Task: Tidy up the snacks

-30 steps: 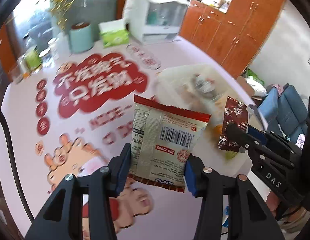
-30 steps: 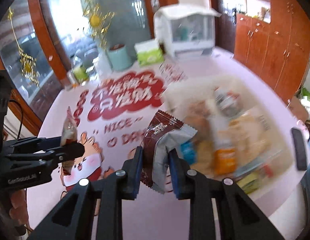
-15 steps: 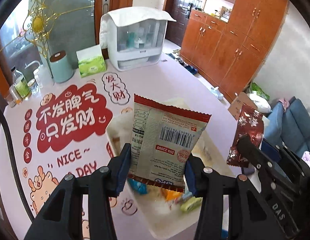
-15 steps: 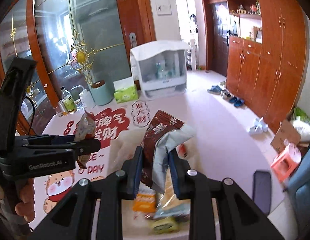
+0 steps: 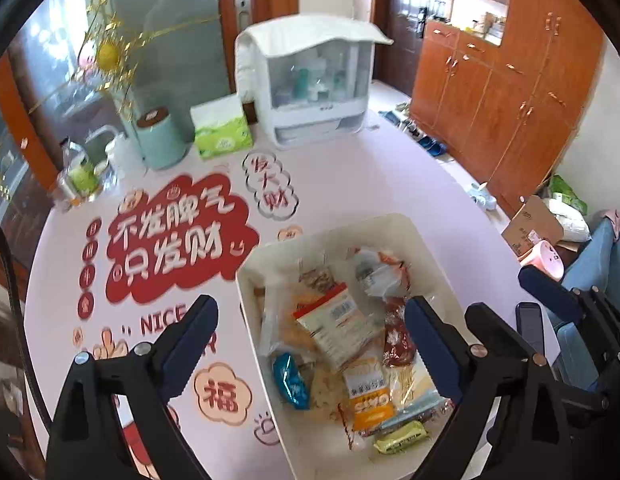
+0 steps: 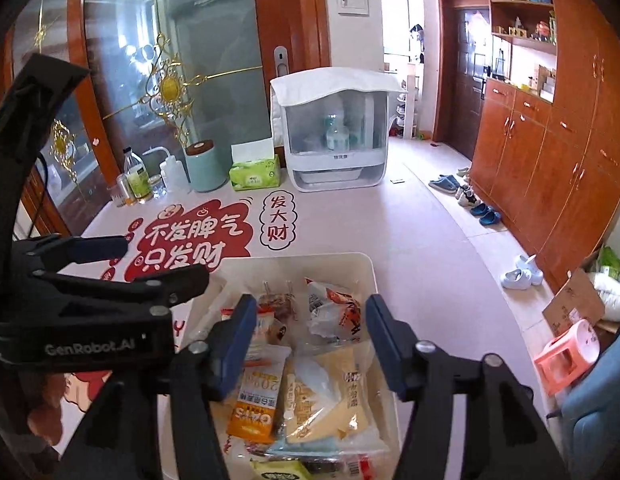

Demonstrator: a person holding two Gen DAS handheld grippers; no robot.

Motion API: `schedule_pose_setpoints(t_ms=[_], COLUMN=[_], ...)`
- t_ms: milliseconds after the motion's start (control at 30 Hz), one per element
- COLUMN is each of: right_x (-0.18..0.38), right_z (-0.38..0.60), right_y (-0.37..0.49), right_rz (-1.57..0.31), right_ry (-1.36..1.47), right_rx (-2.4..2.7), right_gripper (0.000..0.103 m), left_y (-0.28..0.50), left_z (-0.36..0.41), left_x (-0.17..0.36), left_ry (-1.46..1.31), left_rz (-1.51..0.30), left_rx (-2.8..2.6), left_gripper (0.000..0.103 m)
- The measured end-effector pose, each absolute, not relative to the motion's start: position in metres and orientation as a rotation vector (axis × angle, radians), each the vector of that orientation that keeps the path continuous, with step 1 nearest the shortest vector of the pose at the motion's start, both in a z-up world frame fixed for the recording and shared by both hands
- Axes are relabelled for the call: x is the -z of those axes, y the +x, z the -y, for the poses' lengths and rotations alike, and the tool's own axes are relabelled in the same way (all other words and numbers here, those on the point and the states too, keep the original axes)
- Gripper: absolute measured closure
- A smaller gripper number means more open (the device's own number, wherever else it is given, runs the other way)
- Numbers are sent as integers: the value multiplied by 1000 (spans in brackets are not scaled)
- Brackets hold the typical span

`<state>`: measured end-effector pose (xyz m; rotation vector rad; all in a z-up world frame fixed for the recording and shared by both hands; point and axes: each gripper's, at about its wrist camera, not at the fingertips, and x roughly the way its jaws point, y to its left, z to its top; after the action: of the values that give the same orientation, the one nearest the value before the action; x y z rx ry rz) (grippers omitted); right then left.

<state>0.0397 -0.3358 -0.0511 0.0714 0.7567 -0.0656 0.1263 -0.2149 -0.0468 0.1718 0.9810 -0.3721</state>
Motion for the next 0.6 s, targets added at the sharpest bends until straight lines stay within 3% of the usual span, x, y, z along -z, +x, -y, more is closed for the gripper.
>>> schedule_pose_setpoints(t_ms=[600], right_x=[60], right_z=[335], right_y=[36], right_rz=[-806], right_ry=[90], right_rx=[-6], right_gripper=[43], left_y=[117], left_z=[195], left_x=[48], left_ry=[129], left_rz=[-993], left_rx=[302], left_gripper=[8])
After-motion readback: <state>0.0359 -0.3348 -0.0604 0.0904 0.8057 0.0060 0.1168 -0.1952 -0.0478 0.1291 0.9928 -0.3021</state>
